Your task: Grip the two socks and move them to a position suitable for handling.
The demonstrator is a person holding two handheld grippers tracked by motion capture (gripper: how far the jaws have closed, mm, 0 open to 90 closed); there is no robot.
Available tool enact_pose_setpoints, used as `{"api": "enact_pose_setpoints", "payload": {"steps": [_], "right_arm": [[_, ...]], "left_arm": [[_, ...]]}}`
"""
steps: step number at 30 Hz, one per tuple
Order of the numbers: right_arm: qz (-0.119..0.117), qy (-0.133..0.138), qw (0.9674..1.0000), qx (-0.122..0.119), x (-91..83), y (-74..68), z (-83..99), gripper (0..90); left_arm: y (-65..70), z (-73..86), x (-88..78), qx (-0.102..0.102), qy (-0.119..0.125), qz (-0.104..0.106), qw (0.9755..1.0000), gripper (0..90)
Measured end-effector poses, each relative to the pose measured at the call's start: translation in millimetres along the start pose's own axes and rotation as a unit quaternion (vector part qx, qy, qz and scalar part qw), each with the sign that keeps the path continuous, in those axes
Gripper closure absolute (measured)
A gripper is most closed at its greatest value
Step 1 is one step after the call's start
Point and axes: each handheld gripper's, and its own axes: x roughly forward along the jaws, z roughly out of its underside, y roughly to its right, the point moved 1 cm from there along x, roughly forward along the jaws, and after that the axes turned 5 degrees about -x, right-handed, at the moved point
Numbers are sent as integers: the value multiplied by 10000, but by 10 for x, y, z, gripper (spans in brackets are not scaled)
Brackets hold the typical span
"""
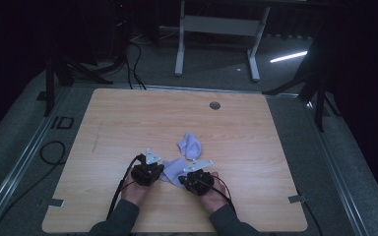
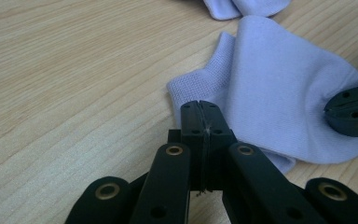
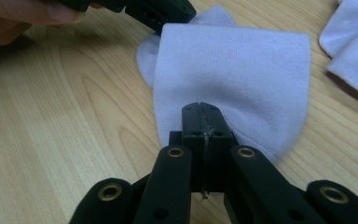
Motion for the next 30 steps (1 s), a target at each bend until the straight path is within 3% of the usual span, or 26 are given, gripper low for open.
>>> {"api": "enact_pose_setpoints", "payload": {"steps": [30], "right_arm": [[-84,-73,9999,121,-212,108,198,895]], "left_arm": [[-18,12,-9,-59,19,34,10000,895]]}}
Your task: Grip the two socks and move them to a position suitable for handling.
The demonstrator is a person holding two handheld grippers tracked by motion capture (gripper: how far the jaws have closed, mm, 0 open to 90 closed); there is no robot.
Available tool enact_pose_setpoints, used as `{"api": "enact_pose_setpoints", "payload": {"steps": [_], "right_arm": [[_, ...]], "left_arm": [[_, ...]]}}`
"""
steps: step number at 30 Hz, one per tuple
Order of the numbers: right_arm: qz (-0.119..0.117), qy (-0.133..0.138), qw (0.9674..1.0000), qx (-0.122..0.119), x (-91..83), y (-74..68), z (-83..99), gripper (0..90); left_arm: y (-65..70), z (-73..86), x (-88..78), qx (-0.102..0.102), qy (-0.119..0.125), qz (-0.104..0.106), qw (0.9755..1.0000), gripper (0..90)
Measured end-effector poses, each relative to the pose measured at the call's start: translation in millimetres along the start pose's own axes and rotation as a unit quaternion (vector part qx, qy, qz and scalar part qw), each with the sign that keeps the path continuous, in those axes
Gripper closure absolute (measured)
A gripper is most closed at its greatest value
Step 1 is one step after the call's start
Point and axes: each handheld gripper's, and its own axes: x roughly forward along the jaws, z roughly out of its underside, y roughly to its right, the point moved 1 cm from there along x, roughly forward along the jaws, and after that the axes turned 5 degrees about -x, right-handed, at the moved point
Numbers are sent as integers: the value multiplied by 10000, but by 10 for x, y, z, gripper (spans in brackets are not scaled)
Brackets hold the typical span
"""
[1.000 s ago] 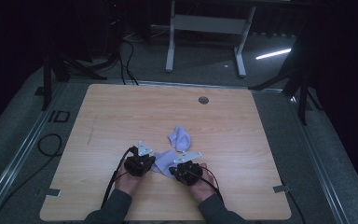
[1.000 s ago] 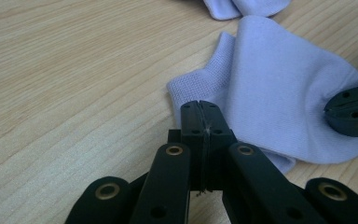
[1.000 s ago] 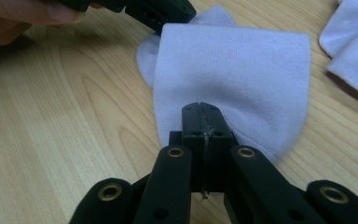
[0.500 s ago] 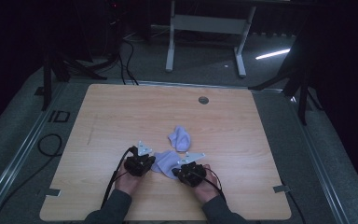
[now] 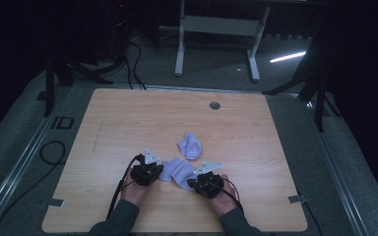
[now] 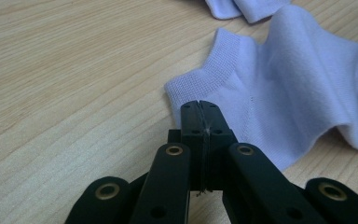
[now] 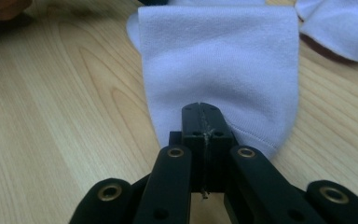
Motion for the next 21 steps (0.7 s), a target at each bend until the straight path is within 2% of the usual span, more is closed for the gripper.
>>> {"api": "enact_pose_setpoints", "payload": {"steps": [8,21], "right_arm": [[-39,-7,9999,109,-73,95,66,889],[189,-78,9994,290,-235,302,189,840]], "left_arm": [[-15,8,-15,-7,-25,1,10000,894],[-24,13,-23,10,-36,10,10000,894]]}}
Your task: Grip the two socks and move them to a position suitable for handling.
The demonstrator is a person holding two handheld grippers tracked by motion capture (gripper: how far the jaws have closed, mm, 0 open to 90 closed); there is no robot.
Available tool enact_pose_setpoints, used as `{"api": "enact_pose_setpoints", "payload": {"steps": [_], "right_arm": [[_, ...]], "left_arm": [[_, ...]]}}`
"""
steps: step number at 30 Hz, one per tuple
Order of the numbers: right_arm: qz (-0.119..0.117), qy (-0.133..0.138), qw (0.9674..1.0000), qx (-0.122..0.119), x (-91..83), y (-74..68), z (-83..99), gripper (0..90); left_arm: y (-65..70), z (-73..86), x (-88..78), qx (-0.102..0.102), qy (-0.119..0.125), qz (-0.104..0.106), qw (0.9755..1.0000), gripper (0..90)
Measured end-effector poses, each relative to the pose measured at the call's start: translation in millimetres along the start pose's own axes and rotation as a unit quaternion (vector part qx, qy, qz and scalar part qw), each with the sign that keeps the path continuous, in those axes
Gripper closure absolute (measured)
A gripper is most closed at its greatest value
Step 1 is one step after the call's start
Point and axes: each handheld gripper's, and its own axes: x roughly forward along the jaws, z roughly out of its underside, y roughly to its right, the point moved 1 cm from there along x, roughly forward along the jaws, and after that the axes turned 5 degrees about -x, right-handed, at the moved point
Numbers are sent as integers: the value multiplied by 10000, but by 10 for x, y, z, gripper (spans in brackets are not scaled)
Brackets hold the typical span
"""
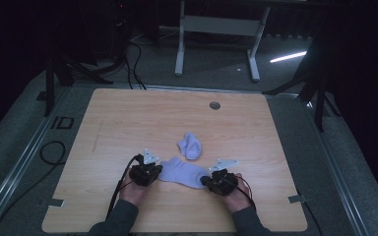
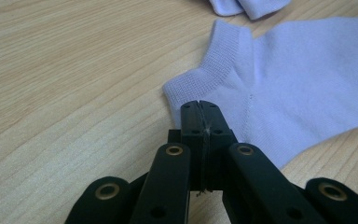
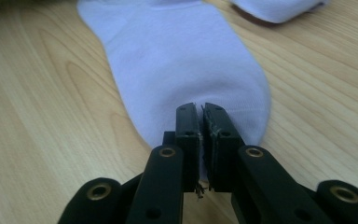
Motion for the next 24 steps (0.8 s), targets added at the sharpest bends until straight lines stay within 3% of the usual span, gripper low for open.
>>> {"api": "enact_pose_setpoints", "payload": {"steps": [12,24], "right_arm": [[-83,-49,9999,49,-30,41,12,790],[50,-81,9999,115,-57,114,21,783]], "left_arm": [[79,62,-69,72,-106,50,9999,894],[212,124,-134,206,-129,199,9995,852]]}}
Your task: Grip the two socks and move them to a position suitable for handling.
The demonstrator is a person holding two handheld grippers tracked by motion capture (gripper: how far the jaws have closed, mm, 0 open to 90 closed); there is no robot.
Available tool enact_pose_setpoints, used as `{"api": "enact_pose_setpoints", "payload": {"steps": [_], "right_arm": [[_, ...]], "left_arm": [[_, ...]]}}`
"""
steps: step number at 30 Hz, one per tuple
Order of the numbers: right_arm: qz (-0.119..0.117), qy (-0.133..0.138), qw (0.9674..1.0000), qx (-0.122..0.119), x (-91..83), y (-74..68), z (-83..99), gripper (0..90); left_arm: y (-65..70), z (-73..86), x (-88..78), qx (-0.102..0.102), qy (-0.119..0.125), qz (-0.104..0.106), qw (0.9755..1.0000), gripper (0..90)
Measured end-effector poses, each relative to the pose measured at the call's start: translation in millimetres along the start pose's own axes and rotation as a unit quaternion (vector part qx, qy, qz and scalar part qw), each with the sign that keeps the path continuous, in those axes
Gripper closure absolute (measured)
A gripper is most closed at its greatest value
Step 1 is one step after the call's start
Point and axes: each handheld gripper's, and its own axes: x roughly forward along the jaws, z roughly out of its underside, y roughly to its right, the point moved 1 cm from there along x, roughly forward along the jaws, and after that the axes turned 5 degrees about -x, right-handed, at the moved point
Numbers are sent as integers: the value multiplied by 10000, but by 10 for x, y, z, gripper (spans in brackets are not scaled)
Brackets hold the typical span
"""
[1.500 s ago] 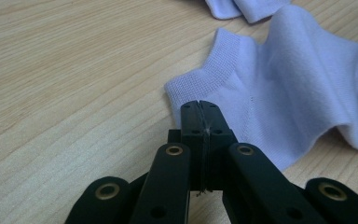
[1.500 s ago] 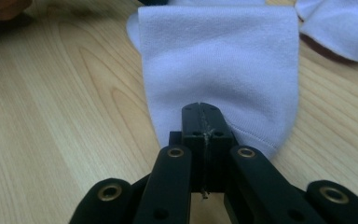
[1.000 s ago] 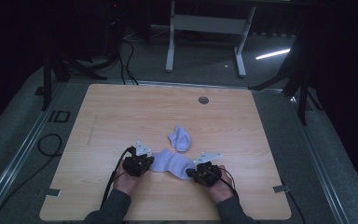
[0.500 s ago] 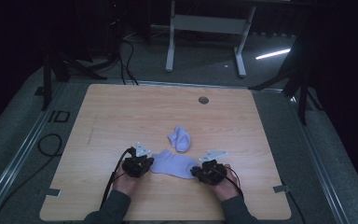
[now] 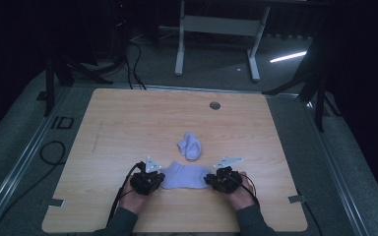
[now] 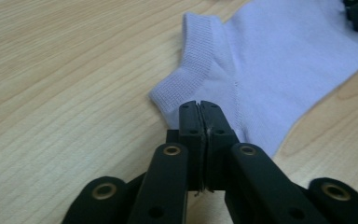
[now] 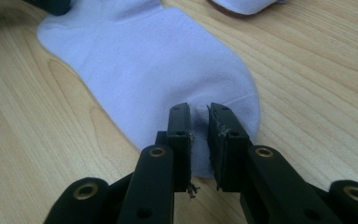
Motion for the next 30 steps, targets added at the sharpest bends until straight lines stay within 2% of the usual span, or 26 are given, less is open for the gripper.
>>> {"api": "enact_pose_setpoints", "payload": {"steps": [6,12,15,24,30], "right_arm": [[149,124,9998,-71,-37,-8,-99,803],[409,272,9986,-172,9,20,-342,833],[529,272,9981,-163,101,60,-473,804],[837,63,9959,-348,413,111,-787,707],[953,-218,9949,-232,618,221,-812,725]], "left_arm": [[-29,-41,-61,-39,280,-15,9996,779],[-58,-48,-40,-93,264,-25,9996,759],[-48,-52,-25,-81,268,-22,9996,755],[-72,-60,-38,-93,319,-89,9994,754],[-81,-71,-44,-107,362,-93,9992,753]]}}
